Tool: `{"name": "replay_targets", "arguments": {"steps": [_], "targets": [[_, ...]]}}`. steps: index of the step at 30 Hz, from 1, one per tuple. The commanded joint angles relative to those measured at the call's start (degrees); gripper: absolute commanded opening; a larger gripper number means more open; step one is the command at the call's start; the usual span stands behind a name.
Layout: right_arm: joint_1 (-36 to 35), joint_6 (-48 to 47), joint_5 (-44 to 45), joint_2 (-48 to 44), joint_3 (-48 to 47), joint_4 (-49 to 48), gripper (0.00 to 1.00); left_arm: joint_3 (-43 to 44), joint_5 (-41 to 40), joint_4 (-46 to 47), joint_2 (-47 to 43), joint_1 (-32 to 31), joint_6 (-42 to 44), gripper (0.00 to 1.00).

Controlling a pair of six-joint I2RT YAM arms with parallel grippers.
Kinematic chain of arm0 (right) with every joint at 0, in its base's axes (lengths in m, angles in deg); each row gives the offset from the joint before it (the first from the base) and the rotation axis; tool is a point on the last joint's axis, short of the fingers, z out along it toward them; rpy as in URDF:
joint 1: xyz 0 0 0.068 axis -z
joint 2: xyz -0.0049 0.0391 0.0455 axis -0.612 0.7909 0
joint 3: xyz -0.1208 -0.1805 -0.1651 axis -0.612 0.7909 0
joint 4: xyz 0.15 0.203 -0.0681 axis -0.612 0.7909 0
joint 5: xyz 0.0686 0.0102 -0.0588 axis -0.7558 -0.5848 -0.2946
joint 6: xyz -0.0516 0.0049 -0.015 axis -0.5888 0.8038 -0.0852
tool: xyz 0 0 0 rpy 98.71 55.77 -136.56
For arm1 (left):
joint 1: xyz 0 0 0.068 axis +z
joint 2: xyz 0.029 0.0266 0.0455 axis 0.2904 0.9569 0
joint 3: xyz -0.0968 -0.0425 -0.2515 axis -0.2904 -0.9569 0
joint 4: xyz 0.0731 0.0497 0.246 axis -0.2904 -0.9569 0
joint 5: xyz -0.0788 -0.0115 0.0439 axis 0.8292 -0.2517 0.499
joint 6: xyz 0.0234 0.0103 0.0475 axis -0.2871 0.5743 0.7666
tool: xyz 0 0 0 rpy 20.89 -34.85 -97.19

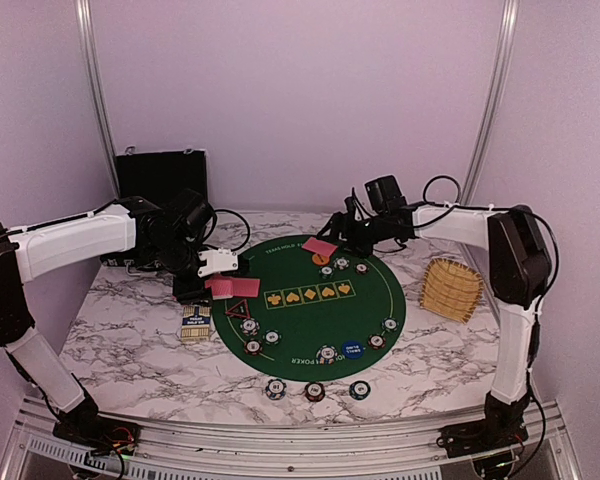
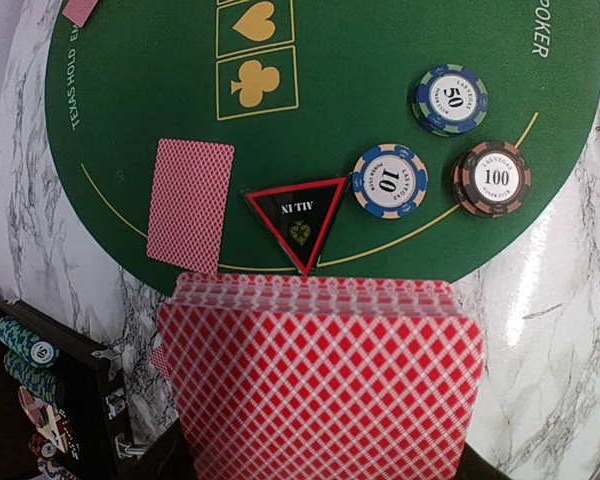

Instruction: Distribute texas hold em gaming equipment

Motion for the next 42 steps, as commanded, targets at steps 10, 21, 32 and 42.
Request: {"name": "replay_targets", "arguments": {"steps": [10, 21, 32, 42], "targets": [[-11.2, 9.5, -8.2, -6.5, 11.8, -18.6, 0.91, 0.5, 0.5, -0.4, -0.8, 0.2, -0.9, 0.07], [-17.6, 15.8, -12.4, -1.7, 12.3, -26.9, 0.92, 0.9, 0.6, -0.4, -0.8, 0.2, -1.1, 0.06], [-19.8, 24.4, -17.4, 3.4, 13.1, -39.2, 0.92, 1.6, 1.1, -0.4, -0.8, 0.2, -1.5, 0.05], [-21.6, 28.7, -19.5, 8.0, 9.4, -43.6, 0.92, 2.1, 1.3, -0.3, -0.4, 0.2, -1.8, 0.06]]}}
